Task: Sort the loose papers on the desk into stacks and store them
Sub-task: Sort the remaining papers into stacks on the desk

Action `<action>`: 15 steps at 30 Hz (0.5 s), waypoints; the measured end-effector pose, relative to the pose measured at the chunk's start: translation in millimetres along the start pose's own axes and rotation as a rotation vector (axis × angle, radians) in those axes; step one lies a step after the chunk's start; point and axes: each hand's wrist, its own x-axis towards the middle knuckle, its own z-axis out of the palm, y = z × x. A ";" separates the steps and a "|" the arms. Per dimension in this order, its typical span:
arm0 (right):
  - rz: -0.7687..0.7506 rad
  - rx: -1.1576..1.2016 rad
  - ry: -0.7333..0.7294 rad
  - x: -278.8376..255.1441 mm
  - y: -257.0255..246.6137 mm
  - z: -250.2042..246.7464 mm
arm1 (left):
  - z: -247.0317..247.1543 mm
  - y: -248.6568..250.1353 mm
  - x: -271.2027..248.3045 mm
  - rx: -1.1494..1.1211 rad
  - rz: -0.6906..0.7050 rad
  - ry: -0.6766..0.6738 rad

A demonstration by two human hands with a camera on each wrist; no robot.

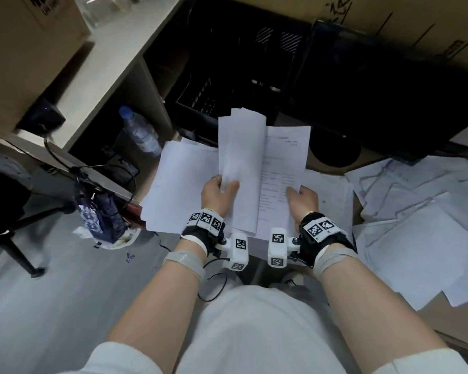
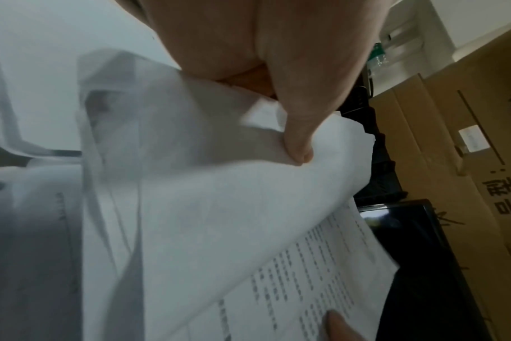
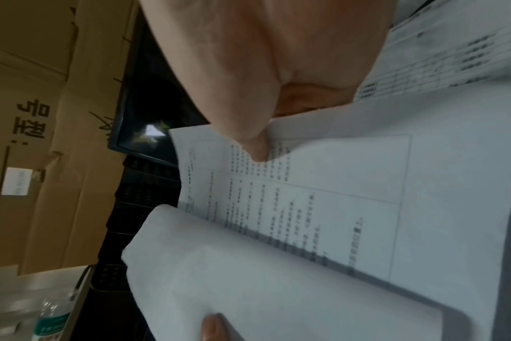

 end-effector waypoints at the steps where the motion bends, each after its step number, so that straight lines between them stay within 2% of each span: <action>1: 0.017 -0.014 0.017 -0.5 3.3 -2.2 | 0.3 -3.0 1.1 -0.021 -0.018 0.012; 6: 0.086 -0.120 0.114 1.7 19.6 -17.3 | 6.7 -15.2 -1.5 -0.017 -0.099 0.045; 9: 0.230 -0.141 0.279 8.8 32.8 -38.8 | 8.7 -20.7 -3.4 0.035 -0.131 0.190; 12: 0.269 -0.176 0.264 19.7 47.5 -58.2 | 9.2 -17.0 -4.6 0.058 -0.145 0.303; 15: 0.252 -0.236 0.217 29.4 50.9 -68.2 | 18.0 -10.9 -8.1 0.082 -0.143 0.320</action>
